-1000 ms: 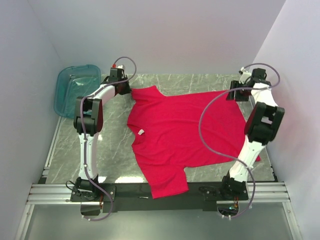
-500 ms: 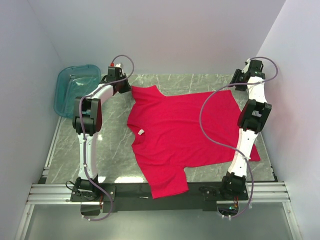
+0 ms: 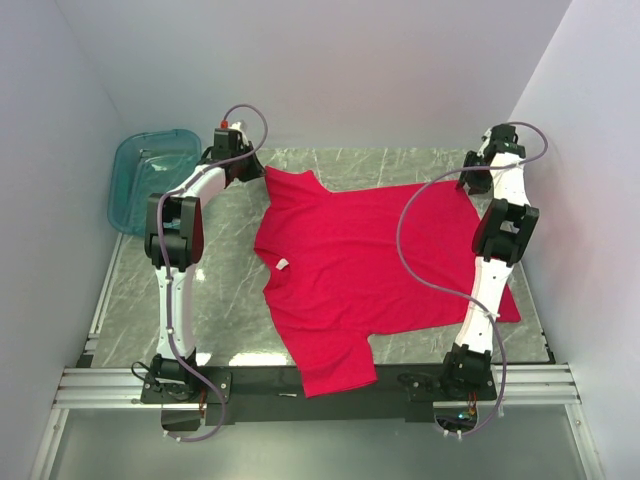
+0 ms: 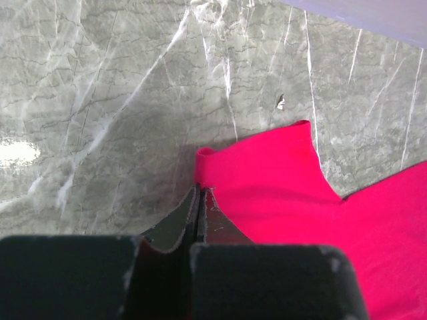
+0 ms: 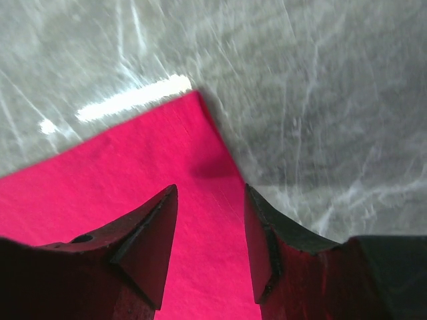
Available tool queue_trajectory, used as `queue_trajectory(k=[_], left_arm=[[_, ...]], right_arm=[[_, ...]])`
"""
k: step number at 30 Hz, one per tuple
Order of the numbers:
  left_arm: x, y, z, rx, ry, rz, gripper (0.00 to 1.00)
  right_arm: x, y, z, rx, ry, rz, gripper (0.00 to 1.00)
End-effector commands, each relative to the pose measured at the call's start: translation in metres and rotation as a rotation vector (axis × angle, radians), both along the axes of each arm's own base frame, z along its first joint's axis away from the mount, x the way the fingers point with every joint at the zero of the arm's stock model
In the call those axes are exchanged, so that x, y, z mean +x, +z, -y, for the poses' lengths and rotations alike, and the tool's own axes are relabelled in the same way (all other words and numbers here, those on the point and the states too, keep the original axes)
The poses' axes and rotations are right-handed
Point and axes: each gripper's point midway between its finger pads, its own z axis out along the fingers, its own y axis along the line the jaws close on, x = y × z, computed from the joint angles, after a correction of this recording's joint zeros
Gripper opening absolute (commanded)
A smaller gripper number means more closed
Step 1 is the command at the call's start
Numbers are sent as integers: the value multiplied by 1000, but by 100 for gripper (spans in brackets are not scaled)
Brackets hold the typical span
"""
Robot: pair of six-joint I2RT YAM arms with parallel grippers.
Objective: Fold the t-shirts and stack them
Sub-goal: Flatten the tshirt out
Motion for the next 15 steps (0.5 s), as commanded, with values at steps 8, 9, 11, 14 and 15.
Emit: queue_trajectory(k=[8, 9, 11, 14, 15], left_arm=[[3, 20, 2, -30, -11, 47, 0], [3, 20, 2, -32, -9, 44, 0], [3, 20, 3, -36, -12, 45, 0], [3, 21, 3, -36, -10, 46, 0], [3, 22, 3, -38, -11, 50, 0]], right_arm=[[-28, -24, -4, -6, 75, -126, 44], [-29, -21, -4, -6, 86, -122, 32], [-32, -20, -5, -6, 95, -130, 21], [-39, -10, -5, -20, 116, -133, 10], [-41, -8, -6, -23, 121, -127, 6]])
